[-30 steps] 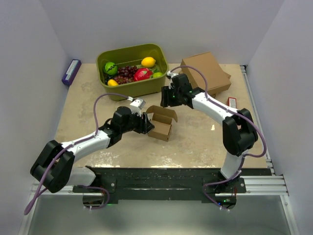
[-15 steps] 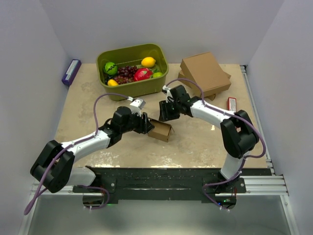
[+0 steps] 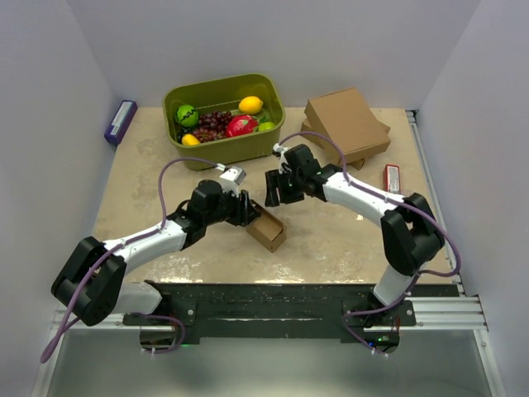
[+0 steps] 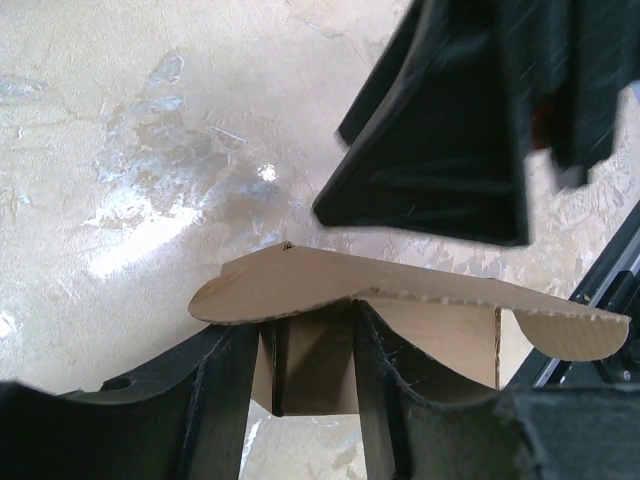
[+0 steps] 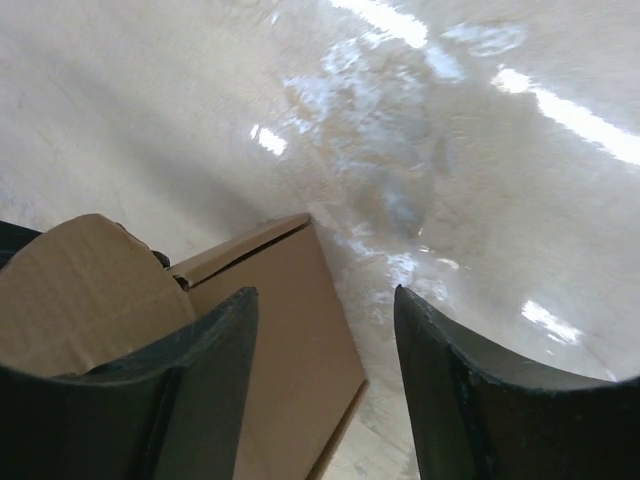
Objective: Fold the paper box
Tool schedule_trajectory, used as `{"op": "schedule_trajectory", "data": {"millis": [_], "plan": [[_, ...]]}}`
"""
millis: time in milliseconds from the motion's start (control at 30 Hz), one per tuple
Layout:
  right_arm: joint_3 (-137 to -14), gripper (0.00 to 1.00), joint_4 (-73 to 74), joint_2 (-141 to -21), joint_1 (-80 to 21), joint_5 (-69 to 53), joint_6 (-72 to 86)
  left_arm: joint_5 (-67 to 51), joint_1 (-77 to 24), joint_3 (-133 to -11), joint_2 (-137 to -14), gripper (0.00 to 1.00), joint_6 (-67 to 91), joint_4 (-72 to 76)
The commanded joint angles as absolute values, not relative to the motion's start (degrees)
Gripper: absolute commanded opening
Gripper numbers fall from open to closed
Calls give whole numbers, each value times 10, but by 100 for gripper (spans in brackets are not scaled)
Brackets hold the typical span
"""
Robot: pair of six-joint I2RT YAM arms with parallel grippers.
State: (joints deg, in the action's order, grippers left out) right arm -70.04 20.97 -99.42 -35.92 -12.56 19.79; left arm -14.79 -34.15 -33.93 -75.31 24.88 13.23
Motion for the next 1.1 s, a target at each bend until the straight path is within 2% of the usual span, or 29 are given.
{"op": "schedule_trajectory", "data": {"millis": [0,100,233,400,533,833,1067], "plan": [[-701,66,221,-908,-340,-50,235,-142,-342,-334,-758,45,234,132],[-684,71,228,-861,-341,-32,252,-141,-344,-330,-757,44,236,134],[-637,72,228,-787,-340,-5,282,-138,-344,-325,-754,40,239,137],[-589,68,243,-723,-347,-36,321,-117,-344,-324,-751,38,245,125],[-586,64,274,-695,-414,-2,352,-94,-351,-304,-737,29,271,138],[-578,54,333,-671,-456,62,384,-86,-358,-293,-725,28,283,151],[-542,52,306,-673,-468,38,400,-83,-358,-293,-721,27,282,148]]}}
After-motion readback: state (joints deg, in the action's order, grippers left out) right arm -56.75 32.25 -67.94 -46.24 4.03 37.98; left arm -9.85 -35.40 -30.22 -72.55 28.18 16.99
